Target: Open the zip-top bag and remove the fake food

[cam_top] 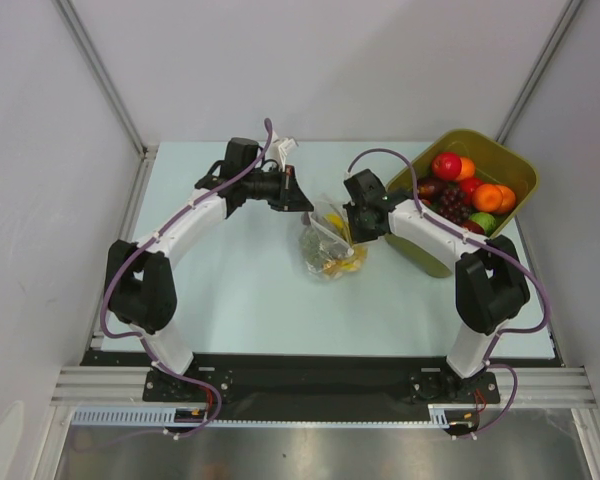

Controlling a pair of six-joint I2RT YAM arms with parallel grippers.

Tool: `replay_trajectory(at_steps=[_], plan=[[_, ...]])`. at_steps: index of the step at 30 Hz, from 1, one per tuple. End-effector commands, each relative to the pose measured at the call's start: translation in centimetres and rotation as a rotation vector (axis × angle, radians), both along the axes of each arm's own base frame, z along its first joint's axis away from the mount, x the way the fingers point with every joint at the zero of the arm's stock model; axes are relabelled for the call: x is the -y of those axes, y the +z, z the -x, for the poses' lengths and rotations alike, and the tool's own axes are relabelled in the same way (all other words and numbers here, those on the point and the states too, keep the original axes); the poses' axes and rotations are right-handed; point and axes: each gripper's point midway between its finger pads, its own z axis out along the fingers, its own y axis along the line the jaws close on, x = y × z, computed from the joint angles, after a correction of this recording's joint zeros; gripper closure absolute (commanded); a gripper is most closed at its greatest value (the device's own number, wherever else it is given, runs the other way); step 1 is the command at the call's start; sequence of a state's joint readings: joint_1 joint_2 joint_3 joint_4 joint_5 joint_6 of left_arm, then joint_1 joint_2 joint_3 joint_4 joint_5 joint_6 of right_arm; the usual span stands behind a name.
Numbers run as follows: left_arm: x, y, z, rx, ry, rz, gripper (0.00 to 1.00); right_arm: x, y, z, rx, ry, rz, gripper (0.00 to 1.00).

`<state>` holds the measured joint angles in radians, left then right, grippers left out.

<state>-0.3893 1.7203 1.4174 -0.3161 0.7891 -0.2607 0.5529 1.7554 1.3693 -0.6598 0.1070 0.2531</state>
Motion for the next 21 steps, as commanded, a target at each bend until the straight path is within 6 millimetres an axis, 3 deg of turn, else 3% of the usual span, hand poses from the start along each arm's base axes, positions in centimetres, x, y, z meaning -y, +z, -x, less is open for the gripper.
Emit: replay_trajectory(at_steps=[1, 5, 7, 8, 9, 12, 18, 21], plan=[[0.1, 3.0, 0.4, 0.089, -0.024, 0.044, 1.0, -0.4, 0.2, -0.1, 0.008, -0.003, -0.009, 1.0], [0.5, 2.5, 0.5, 0.088, -0.031, 0.036, 1.0, -0.7, 1.2, -0.3, 0.036, -0.007, -0.033, 1.0], [0.6, 1.9, 0.4, 0.081, -0.026, 0.025, 0.91, -0.6, 1.2, -0.4, 0.037, -0.011, -0.033, 1.0], [0.6, 1.7, 0.4, 0.078, -0.024, 0.02, 0.82, -0.6, 1.1, -0.3, 0.035, -0.01, -0.031, 1.0], [0.5, 1.2, 0.2, 0.069, -0.009, 0.006, 0.65, -0.6, 0.9, -0.3, 0.028, -0.012, -0.028, 1.0], [-0.3, 0.0, -0.1, 0.058, 0.038, -0.033, 0.45, -0.7, 0.4, -0.2, 0.017, -0.024, -0.034, 1.0], [-2.1, -3.3, 0.4, -0.017, 0.119, -0.109, 0.25, -0.8, -0.2, 0.0, 0.012, -0.048, -0.052, 1.0], [-1.9, -5.5, 1.0, -0.082, 0.111, -0.113, 0.25, -0.6, -0.6, 0.3, 0.0, -0.06, -0.053, 1.0]])
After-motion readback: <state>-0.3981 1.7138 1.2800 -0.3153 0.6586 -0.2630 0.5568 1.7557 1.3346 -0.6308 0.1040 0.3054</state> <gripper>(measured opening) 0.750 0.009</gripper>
